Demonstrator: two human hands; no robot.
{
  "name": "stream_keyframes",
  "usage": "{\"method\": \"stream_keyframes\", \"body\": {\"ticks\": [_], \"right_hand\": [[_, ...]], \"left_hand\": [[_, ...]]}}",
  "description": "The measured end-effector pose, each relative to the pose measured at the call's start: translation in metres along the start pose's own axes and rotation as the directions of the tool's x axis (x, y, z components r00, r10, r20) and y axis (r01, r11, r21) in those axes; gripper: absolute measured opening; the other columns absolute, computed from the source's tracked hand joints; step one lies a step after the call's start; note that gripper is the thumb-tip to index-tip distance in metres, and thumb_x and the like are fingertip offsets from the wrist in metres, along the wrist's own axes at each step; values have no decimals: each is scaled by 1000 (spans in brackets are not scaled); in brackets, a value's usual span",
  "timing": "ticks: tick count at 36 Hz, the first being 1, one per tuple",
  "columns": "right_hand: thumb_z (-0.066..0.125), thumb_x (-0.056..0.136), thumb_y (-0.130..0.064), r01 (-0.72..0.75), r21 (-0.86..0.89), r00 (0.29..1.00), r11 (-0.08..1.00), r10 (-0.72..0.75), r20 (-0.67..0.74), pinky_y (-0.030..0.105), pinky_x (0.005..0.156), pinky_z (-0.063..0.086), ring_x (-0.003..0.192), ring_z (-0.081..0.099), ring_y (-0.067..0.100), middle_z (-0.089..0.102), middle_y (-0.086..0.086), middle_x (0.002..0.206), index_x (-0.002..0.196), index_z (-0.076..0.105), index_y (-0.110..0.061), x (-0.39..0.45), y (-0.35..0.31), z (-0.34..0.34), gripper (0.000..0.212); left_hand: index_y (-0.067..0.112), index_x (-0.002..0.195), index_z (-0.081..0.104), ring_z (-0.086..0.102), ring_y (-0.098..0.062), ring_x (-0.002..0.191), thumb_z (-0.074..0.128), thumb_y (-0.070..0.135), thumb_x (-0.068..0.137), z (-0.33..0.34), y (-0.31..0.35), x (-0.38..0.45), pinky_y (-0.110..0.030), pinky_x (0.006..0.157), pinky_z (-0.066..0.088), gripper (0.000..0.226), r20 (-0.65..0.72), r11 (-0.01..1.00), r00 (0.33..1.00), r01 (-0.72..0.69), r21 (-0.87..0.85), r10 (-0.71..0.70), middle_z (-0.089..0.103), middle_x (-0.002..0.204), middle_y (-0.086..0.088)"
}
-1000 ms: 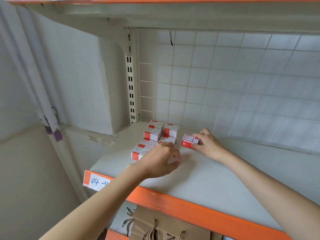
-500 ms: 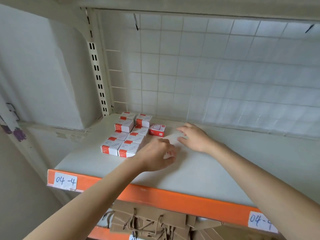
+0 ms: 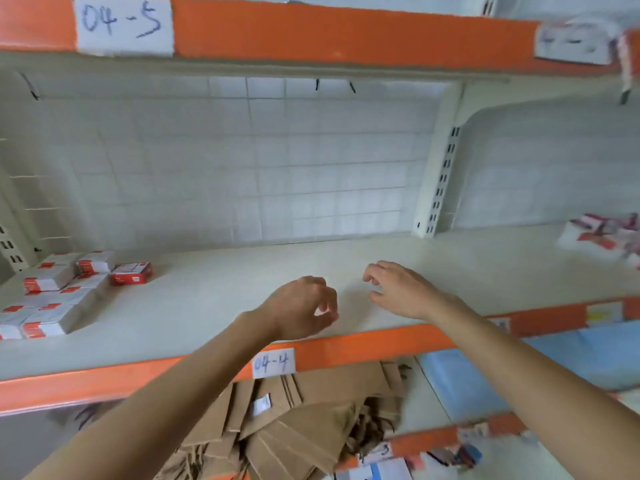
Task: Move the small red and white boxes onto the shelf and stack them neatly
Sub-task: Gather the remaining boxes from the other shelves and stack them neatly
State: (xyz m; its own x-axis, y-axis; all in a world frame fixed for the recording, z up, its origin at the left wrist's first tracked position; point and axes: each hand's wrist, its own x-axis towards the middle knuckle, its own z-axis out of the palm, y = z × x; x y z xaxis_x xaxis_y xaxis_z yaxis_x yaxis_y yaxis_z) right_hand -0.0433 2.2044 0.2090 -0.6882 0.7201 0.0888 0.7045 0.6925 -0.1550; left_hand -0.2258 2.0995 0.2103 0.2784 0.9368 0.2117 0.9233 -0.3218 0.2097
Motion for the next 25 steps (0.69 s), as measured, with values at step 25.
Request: {"method": "stream_keyframes", "body": {"ticks": [25], "right_hand": [[54,93,-25,-454,149,883,878,466,-52,36,94,46,107,54,15,50,-2,120,121,52,-15,-198,281,-53,30]], "left_hand": [[18,96,65,55,-16,86,54,26,88,122,245,248,-24,76,44,15,91,958,958,-262,-114,273,55,93,2]]}}
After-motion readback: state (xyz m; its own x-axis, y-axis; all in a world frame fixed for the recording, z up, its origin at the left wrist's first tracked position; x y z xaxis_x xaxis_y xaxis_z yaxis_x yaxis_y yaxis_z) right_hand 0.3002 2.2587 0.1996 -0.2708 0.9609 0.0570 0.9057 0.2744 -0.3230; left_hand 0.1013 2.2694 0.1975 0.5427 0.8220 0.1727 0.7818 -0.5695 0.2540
